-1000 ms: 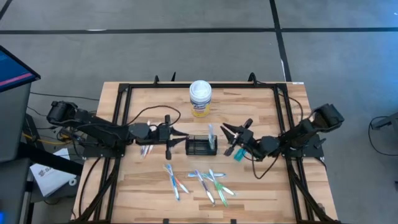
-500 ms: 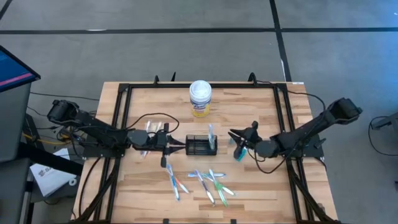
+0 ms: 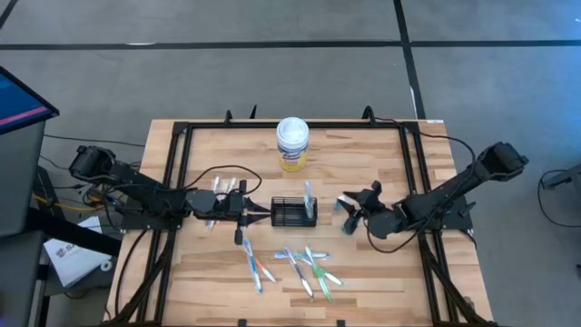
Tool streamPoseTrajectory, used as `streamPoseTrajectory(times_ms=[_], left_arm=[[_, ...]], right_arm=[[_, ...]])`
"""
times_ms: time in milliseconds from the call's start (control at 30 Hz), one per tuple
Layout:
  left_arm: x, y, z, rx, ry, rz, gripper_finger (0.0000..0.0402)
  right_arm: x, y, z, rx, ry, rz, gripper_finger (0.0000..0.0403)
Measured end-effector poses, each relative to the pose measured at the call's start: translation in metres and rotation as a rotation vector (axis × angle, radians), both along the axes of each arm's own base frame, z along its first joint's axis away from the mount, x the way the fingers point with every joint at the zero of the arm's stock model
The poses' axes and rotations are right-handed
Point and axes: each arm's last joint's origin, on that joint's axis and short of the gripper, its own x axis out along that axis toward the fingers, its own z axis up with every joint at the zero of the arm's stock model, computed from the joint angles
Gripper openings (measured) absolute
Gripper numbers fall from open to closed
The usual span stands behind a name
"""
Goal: Pick & Place toothbrushing station
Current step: Put the top blue mouthwash into the black mesh organizer
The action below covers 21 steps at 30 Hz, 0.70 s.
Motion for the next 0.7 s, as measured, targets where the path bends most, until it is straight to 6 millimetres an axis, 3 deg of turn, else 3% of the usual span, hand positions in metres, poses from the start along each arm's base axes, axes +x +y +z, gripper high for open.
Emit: streamPoseTrajectory(times_ms=[267,400,700], left_arm=[[0.0,0.0,0.0,0.0,0.0,0.0,0.0044],[0.0,0.0,0.0,0.0,0.0,0.0,0.0044],[0.0,0.0,0.0,0.0,0.0,0.0,0.0044]], right_arm=[[-0.005,-0.002,-0.007,0.041,0.045,-0.023,0.0184],[-0.004,-0.002,-0.009,0.037,0.055,-0.023,0.0187],[0.004,0.0,-0.035,0.028,0.143,-0.037,0.0176]])
